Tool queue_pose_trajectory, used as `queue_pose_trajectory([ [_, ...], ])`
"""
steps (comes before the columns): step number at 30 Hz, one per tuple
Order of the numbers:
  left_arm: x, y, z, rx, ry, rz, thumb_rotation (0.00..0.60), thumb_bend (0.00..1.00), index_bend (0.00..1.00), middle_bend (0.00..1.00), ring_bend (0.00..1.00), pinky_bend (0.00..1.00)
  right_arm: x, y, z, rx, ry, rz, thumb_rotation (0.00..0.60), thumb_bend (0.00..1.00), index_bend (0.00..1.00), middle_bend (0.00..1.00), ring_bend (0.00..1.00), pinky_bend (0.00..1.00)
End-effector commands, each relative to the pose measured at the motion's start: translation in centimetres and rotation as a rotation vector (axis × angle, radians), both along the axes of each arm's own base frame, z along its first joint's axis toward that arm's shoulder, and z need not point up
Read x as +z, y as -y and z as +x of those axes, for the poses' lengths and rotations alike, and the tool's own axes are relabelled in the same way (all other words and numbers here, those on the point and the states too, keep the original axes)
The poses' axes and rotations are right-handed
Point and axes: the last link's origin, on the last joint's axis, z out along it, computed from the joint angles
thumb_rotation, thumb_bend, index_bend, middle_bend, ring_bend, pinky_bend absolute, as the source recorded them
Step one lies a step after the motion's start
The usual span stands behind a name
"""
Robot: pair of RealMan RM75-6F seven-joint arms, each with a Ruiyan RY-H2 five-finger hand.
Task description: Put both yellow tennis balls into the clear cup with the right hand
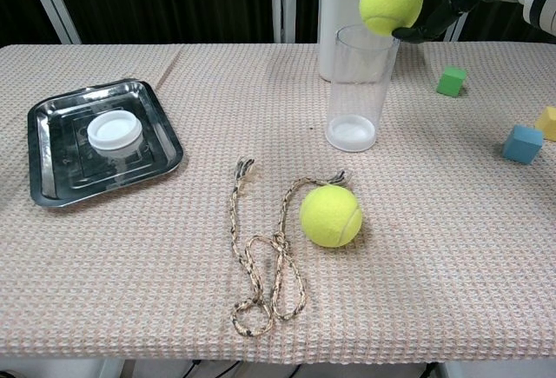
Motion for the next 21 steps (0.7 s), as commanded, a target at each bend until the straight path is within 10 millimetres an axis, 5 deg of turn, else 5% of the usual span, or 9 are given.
queue_pose_trajectory([
  [1,0.1,0.0,0.0,-0.004,-0.008,0.009,0.6,0.05,0.04,0.01,0.0,0.0,-0.3,-0.1,-0.2,-0.039,-0.004,0.066,0.6,0.16,0.05,0.11,0.06,0.35],
  [3,0.2,0.1,0.0,-0.008,-0.001,0.014,0.6,0.05,0.04,0.01,0.0,0.0,0.0,0.1,0.2,-0.033,0.025,0.061,0.6,0.12,0.0,0.02,0.0,0.23],
  [12,0.4,0.0,0.3,-0.022,0.008,0.017,0.6,0.05,0.04,0.01,0.0,0.0,1.2,-0.4,1.0,0.022,0.095,0.037,0.6,0.1,0.0,0.0,0.0,0.19],
  [21,0.3,0.1,0.4,-0.019,0.009,0.014,0.6,0.05,0.04,0.01,0.0,0.0,0.5,-6.5,1.5,0.183,0.044,0.157,0.6,0.12,0.0,0.01,0.0,0.17],
])
